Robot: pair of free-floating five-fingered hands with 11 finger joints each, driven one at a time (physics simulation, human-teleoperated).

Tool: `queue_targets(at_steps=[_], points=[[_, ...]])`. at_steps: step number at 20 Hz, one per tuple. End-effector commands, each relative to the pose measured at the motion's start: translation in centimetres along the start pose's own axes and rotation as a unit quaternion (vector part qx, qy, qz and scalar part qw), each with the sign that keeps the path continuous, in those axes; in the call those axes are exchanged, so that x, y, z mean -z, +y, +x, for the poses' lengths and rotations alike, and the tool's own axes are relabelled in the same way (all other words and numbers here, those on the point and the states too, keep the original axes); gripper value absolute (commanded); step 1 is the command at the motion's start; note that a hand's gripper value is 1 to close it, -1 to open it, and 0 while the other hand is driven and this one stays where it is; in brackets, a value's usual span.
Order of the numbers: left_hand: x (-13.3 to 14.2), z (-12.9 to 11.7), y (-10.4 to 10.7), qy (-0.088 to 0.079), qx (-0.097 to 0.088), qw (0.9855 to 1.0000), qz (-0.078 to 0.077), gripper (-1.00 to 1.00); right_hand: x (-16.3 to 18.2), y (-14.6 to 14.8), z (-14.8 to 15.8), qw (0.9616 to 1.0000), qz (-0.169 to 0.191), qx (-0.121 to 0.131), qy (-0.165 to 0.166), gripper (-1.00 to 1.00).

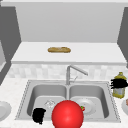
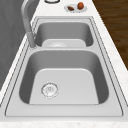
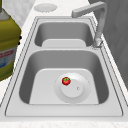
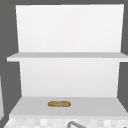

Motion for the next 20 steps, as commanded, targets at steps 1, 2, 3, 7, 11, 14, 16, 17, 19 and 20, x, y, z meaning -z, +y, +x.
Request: queue_targets(at_steps=[1,2,3,7,11,14,16,17,19,20], points=[[0.0,0.0,0.0,0.0,0.0,1.0,0.0,0.0,-0.5,3.0,0.3,0.9986,-0.006,-0.045,0.027,1.0],[0.0,0.0,0.0,0.0,0.0,1.0,0.0,0.0,-0.6,3.8,0.5,0.9986,-0.007,-0.045,0.028,1.0],[0.0,0.0,0.0,0.0,0.0,1.0,0.0,0.0,-0.6,4.5,0.6,0.9985,-0.008,-0.047,0.028,1.0],[0.0,0.0,0.0,0.0,0.0,1.0,0.0,0.0,0.5,6.7,-0.3,0.998,0.001,-0.049,0.039,1.0],[0.0,0.0,0.0,0.0,0.0,1.0,0.0,0.0,1.8,9.2,-1.1,0.9982,-0.001,-0.045,0.04,1.0],[0.0,0.0,0.0,0.0,0.0,1.0,0.0,0.0,3.0,10.8,-1.9,0.9982,-0.006,-0.04,0.045,1.0],[0.0,0.0,0.0,0.0,0.0,1.0,0.0,0.0,3.7,11.8,-2.5,0.9978,-0.008,-0.042,0.051,1.0],[0.0,0.0,0.0,0.0,0.0,1.0,0.0,0.0,4.1,12.3,-2.7,0.9976,-0.007,-0.043,0.053,1.0],[0.0,0.0,0.0,0.0,0.0,1.0,0.0,0.0,4.8,13.4,-2.9,0.9971,0.0,-0.05,0.057,1.0],[0.0,0.0,0.0,0.0,0.0,1.0,0.0,0.0,5.0,14.0,-2.9,0.9968,-0.002,-0.051,0.062,1.0]])
